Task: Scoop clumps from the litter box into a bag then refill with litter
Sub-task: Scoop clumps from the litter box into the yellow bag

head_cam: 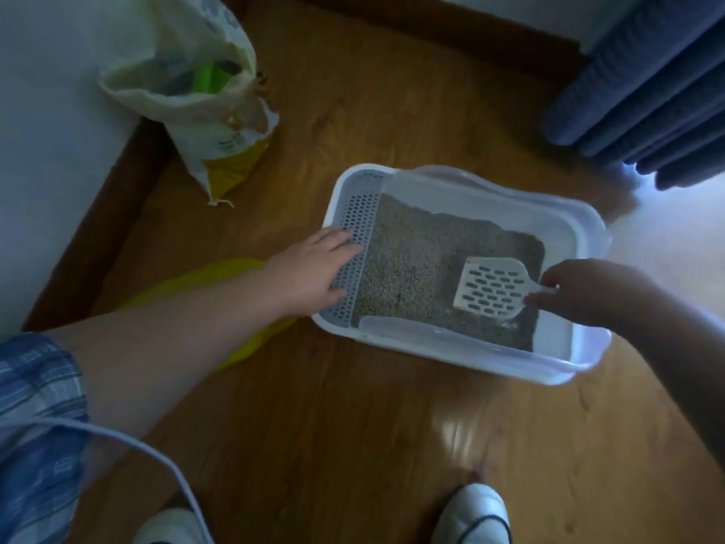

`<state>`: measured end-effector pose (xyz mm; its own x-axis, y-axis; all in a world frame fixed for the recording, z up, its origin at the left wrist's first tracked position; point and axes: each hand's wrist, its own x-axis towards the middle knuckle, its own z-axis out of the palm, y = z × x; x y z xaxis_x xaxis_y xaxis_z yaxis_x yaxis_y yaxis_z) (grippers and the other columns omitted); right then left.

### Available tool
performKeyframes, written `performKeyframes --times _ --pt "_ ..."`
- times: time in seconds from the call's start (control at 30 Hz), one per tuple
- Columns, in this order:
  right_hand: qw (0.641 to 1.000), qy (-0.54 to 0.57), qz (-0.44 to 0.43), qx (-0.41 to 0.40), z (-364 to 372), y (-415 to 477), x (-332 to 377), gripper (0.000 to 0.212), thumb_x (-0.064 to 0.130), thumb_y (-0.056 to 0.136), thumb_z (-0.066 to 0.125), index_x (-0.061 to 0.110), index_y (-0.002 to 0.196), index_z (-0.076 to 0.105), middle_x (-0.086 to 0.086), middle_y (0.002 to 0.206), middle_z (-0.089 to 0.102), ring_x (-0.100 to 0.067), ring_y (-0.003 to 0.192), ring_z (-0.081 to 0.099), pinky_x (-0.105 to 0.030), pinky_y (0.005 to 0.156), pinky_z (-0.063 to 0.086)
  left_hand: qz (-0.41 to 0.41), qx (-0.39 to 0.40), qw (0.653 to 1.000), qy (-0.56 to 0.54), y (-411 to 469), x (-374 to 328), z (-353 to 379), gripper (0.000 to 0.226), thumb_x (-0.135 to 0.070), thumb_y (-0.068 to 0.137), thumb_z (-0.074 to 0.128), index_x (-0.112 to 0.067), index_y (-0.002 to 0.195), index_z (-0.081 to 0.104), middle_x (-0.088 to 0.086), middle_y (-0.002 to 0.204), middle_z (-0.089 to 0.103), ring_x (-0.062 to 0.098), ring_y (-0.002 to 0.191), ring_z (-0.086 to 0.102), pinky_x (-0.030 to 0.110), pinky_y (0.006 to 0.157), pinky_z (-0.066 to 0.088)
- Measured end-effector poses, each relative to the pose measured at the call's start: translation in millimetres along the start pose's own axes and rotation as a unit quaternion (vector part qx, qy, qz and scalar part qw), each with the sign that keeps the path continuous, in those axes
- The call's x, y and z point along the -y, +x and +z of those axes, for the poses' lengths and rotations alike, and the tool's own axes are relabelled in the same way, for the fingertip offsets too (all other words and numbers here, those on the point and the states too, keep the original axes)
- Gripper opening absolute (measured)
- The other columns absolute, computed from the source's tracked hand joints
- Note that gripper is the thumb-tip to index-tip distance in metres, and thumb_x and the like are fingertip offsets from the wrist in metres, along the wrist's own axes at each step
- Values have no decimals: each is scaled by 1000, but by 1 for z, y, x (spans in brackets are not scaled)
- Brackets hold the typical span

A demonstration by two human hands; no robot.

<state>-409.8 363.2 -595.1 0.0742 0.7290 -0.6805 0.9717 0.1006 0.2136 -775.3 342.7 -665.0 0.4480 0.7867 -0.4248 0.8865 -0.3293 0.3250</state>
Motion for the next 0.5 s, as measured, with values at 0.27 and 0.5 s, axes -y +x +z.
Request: performKeyframes --times 0.27,0.5 --pt "989 -113 92 12 14 16 -22 13 38 89 55 27 93 59 10 78 52 -22 83 61 -38 84 54 -19 7 999 40 14 -11 6 89 -50 90 62 -24 159 11 2 167 -2 23 153 -5 48 123 15" --pt "971 -205 106 69 -6 24 -6 14 34 93 50 27 92 62 12 88 57 -18 91 61 -36 81 48 -2 0 999 39 24 -19 0 90 -49 92 61 -23 159 7 3 167 -5 22 153 -6 40 123 2"
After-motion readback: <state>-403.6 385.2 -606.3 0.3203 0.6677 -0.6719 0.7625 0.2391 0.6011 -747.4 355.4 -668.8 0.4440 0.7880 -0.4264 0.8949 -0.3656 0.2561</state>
